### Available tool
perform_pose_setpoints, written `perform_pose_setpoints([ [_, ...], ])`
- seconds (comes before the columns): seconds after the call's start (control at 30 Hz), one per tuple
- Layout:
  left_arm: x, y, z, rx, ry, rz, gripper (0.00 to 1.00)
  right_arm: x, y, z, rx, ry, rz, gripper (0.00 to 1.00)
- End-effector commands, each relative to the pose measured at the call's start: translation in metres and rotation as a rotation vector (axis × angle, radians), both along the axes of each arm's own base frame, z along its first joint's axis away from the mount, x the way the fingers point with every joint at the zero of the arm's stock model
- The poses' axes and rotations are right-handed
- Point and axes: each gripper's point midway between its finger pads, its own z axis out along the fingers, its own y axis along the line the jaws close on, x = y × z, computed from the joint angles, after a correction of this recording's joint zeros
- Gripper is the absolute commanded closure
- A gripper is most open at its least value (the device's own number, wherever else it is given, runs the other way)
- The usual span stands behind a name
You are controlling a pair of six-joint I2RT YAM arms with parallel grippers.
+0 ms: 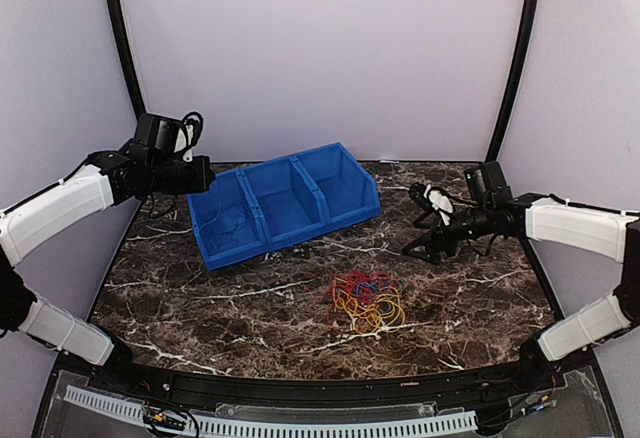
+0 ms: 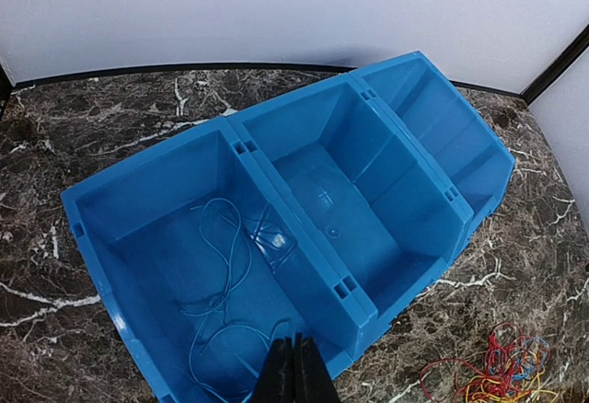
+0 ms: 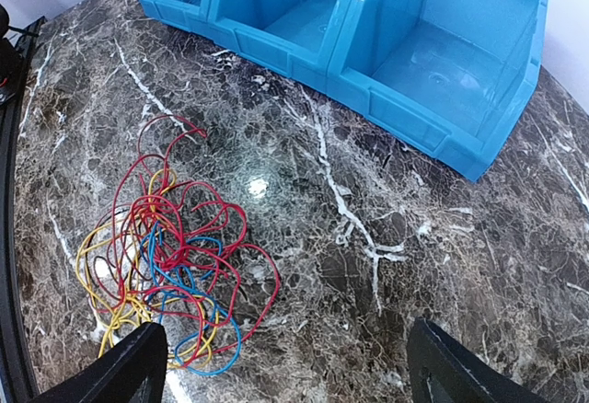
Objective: Untangle the cables
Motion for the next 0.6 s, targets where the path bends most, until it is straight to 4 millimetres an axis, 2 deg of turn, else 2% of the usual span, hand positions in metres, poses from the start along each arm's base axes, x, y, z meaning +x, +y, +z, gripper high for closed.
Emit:
perform_pose_setpoints([
  [0.0,0.006,-0.004,-0.007,-0.05,-0.009,-0.001,1.0,0.002,0.003,0.0,0.005,0.0,0.017,0.08],
  [0.13,0.012,-0.006,-0.026,-0.049,0.03,-0.004,1.0,0.001,0.003,-0.002,0.001,0.004,0.021,0.09],
  [0.2,0.019,-0.007,-0.029,-0.055,0.034,-0.003,1.0,0.001,0.003,-0.001,0.002,0.003,0.022,0.09],
  [0.3,0.036,-0.001,-0.025,-0.072,0.028,0.001,1.0,0.001,0.003,-0.003,0.003,0.01,0.024,0.09],
  [0.47,0.077,0.017,-0.01,-0.084,-0.005,0.028,1.0,0.0,0.004,-0.003,0.006,0.016,0.031,0.09],
  [0.57,0.081,0.013,-0.015,-0.116,0.033,0.003,1.0,-0.001,0.003,-0.001,0.005,0.009,0.03,0.09],
])
